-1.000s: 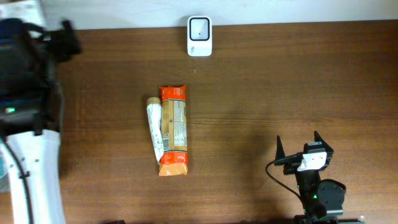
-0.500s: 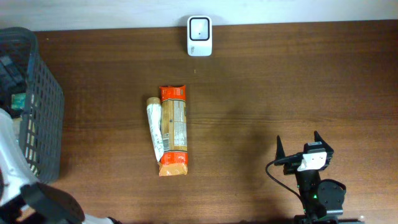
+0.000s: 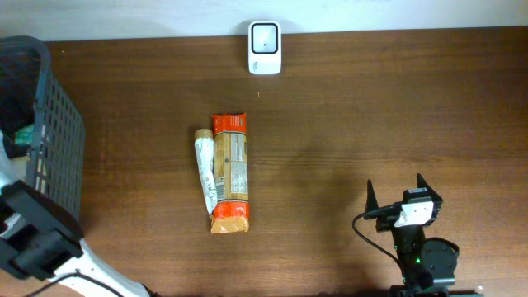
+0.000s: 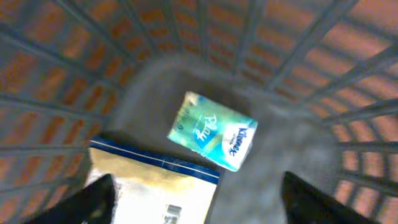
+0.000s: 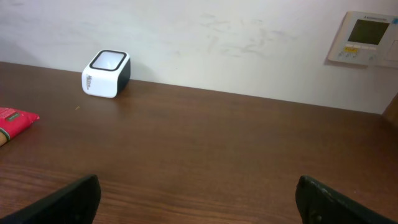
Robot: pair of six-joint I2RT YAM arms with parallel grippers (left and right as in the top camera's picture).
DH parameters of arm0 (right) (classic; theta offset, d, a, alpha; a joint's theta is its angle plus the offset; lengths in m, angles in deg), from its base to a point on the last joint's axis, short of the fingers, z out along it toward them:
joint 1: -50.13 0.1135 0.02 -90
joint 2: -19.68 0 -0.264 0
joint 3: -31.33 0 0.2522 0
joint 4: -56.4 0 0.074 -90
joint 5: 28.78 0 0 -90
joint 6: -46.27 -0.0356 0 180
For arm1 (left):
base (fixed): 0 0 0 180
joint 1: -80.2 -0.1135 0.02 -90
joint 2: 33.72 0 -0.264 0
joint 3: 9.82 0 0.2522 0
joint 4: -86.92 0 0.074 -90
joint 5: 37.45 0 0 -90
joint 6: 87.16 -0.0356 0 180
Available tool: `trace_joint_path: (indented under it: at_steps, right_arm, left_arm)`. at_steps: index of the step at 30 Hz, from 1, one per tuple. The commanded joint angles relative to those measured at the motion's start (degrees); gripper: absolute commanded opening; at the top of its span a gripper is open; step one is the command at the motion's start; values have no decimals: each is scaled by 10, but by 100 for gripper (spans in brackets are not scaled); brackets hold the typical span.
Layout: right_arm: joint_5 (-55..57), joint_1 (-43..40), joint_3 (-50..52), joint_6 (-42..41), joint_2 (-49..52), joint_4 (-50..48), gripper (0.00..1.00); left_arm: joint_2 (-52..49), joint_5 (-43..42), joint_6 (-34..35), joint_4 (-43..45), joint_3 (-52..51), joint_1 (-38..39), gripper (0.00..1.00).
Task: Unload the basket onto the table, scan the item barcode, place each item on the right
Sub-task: 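Reach the left gripper into the basket and grasp the green Kleenex tissue pack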
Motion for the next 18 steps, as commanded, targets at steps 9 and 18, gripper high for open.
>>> trace_joint_path:
  at_steps: [9,18]
  right_arm:
    - [-3,-4,5,2,-3,-1,99]
    - [-3,-4,5,2,-3,-1,99]
  left_arm:
    - [-106,-10,-80,26,6,-2,64]
    - [-146,-10,-88,56,6,-1,59]
